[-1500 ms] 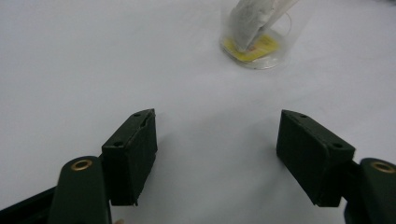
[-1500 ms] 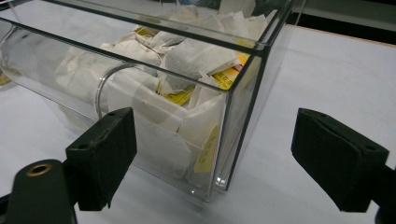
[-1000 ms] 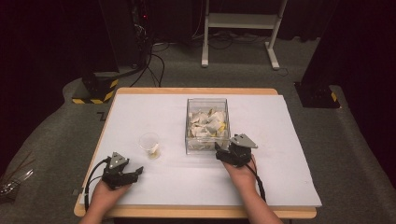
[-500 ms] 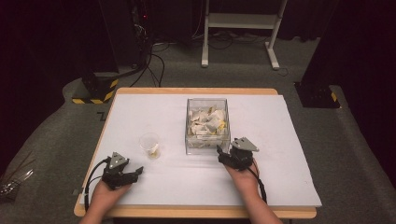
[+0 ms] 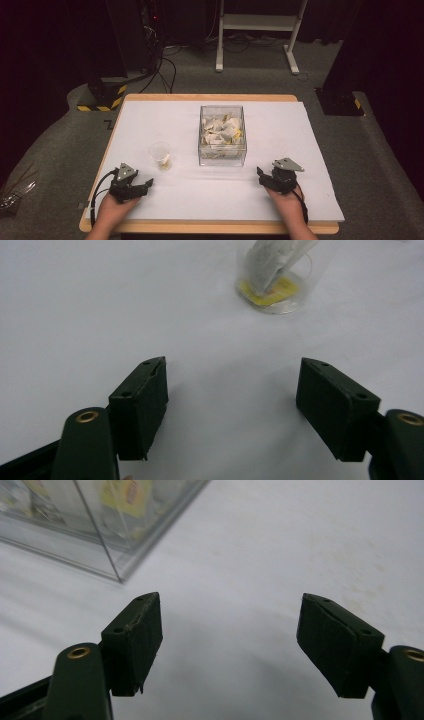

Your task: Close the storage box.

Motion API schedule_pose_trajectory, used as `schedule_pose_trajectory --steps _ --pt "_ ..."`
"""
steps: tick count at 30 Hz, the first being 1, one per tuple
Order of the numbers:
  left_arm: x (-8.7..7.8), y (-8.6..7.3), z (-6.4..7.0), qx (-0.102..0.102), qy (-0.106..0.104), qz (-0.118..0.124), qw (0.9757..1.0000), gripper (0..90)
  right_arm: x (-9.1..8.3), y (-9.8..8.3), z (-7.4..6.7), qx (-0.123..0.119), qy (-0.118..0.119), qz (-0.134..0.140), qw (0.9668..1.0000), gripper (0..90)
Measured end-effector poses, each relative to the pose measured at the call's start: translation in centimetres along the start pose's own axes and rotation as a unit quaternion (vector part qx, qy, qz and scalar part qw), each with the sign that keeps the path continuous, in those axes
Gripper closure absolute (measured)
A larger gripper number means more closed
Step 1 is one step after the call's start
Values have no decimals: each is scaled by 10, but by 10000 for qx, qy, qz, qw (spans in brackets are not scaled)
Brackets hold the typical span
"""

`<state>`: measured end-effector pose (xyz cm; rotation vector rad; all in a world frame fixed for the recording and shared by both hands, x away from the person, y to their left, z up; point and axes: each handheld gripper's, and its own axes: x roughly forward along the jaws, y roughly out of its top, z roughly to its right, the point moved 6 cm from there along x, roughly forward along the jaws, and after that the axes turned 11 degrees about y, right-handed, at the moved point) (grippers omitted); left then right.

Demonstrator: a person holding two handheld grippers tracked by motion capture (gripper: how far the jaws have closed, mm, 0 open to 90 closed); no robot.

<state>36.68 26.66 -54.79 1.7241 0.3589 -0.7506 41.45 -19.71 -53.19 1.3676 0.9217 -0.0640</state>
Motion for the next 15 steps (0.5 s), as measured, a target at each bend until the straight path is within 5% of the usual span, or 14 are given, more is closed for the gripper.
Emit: schedule_pose_trajectory --steps 5,15 --pt "0 0 0 -15 2 6 10000 290 -10 -13 14 -16 -75 -345 9994 276" --pt "0 0 1 -40 7 7 10000 290 -7 -18 10 -147 -4 -565 9983 305"
